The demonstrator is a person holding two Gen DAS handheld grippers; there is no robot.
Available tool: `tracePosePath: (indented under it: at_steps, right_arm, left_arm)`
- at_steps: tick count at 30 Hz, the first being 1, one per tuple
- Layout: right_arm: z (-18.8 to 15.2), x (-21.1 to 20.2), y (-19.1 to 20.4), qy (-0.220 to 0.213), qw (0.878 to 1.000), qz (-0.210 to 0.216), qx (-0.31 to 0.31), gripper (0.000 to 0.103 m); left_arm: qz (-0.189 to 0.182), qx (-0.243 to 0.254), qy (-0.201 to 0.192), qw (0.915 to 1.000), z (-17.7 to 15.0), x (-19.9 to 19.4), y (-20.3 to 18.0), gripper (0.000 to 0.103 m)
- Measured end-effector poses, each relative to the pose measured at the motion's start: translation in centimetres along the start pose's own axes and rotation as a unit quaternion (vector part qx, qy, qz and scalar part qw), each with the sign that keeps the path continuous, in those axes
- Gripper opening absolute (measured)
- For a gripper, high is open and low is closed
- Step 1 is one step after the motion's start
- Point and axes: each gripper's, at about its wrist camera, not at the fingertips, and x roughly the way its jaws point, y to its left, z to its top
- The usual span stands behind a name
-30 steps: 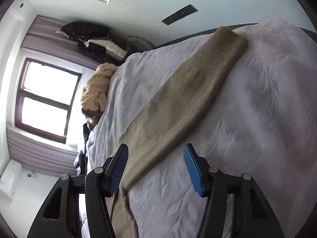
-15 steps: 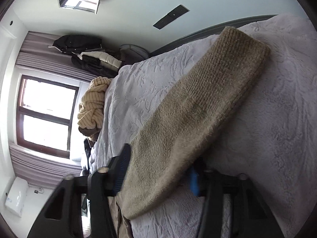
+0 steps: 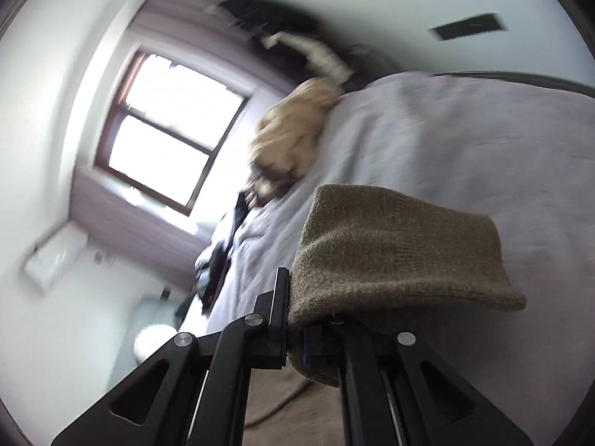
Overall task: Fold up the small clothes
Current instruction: 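Grasp the sleeve cuff with the right tool and lift it, then fold the lifted sleeve across the sweater body with the right tool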
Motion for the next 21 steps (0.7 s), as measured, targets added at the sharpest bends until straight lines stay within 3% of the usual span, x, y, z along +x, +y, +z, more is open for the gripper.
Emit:
tracePosePath:
  at_steps: [4,8,12,14,15,17,21]
  right_arm:
    - [-4.5,7.7,7.1,0.086,0.991,0.012,-0.104,0.006]
    - [-11.5,15.6,11.1,0.186,0.969,0.013,-0.164,0.006]
    - [-16.8,20.8,11.0,0.266,0.945,-0.035,-0.186,0.008]
    - [-17.9,21.7,10.2,0.284,0.941,-0.052,-0.178,0.01]
    - [-18.1,21.9,9.9,0.289,0.94,-0.059,-0.172,0.013]
    - [-17.9,21.1,9.0,0.28,0.945,-0.071,-0.151,0.038]
    - [-15.8,18.7,6.4,0.216,0.973,-0.064,-0.05,0.043]
  left_arm:
    - [0.018,-0.016,-0.005,0.9997,-0.1,0.3,3.0,0.102]
    - [0.027,-0.046,-0.003,0.9986,-0.4,0.6,6.6,0.102]
    - [0.039,-0.065,0.001,0.9972,-0.8,1.4,9.4,0.102]
    - [0.034,-0.072,0.002,0.9968,-0.9,1.7,10.7,0.102]
    - [0.031,-0.073,0.002,0.9968,-0.9,1.8,11.0,0.102]
    - [0.023,-0.073,-0.002,0.9971,-0.8,2.1,11.8,0.102]
    - [-0.007,-0.077,-0.019,0.9969,-0.3,2.4,12.5,0.102]
